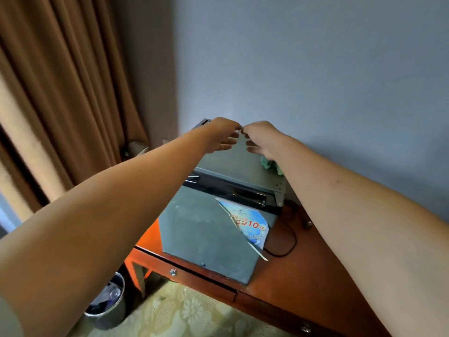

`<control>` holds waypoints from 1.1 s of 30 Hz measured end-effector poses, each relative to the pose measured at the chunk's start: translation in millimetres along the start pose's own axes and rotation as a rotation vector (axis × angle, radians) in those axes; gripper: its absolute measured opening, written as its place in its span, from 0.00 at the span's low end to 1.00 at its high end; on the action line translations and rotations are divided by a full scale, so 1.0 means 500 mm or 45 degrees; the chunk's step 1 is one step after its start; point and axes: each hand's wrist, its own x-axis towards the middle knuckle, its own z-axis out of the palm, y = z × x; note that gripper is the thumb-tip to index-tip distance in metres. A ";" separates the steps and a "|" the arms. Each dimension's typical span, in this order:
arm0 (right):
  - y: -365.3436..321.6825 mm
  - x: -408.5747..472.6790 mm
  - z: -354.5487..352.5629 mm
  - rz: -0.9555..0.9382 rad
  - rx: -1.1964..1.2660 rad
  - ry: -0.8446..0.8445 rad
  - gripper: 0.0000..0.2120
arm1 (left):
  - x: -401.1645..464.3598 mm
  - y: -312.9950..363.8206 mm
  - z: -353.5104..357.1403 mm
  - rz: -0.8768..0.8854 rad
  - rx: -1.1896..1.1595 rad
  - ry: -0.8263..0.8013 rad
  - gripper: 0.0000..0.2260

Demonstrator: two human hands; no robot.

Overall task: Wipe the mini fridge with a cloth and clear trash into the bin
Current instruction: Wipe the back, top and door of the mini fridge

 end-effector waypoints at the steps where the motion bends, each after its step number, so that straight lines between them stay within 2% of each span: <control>1: 0.006 0.002 -0.024 0.011 -0.012 0.027 0.12 | -0.003 0.007 0.016 -0.003 0.012 -0.029 0.08; 4: 0.029 0.005 -0.088 0.029 -0.046 0.105 0.14 | -0.009 0.021 0.061 -0.004 0.051 -0.093 0.10; 7: 0.054 0.007 -0.131 0.029 -0.059 0.154 0.12 | -0.014 0.027 0.105 0.001 0.103 -0.126 0.12; 11: 0.097 0.013 -0.159 0.024 -0.110 0.168 0.10 | -0.018 0.025 0.152 -0.013 0.151 -0.174 0.10; 16: 0.142 0.035 -0.170 0.007 -0.179 0.159 0.13 | 0.015 0.004 0.177 -0.077 0.174 -0.221 0.18; 20: 0.160 0.077 -0.164 -0.003 -0.216 0.213 0.09 | 0.036 0.002 0.183 -0.092 0.173 -0.266 0.20; 22: 0.164 0.103 -0.159 0.021 -0.245 0.266 0.13 | 0.053 0.004 0.194 -0.073 0.156 -0.289 0.20; 25: 0.159 0.137 -0.156 0.048 -0.356 0.329 0.25 | 0.080 0.013 0.209 -0.061 0.141 -0.355 0.12; 27: 0.155 0.170 -0.155 0.069 -0.401 0.337 0.30 | 0.107 0.015 0.210 -0.064 0.157 -0.347 0.11; 30: 0.139 0.207 -0.144 0.088 -0.472 0.292 0.31 | 0.149 0.019 0.196 -0.081 0.159 -0.368 0.15; 33: 0.125 0.237 -0.119 0.096 -0.674 0.300 0.32 | 0.184 0.018 0.189 -0.098 0.150 -0.353 0.13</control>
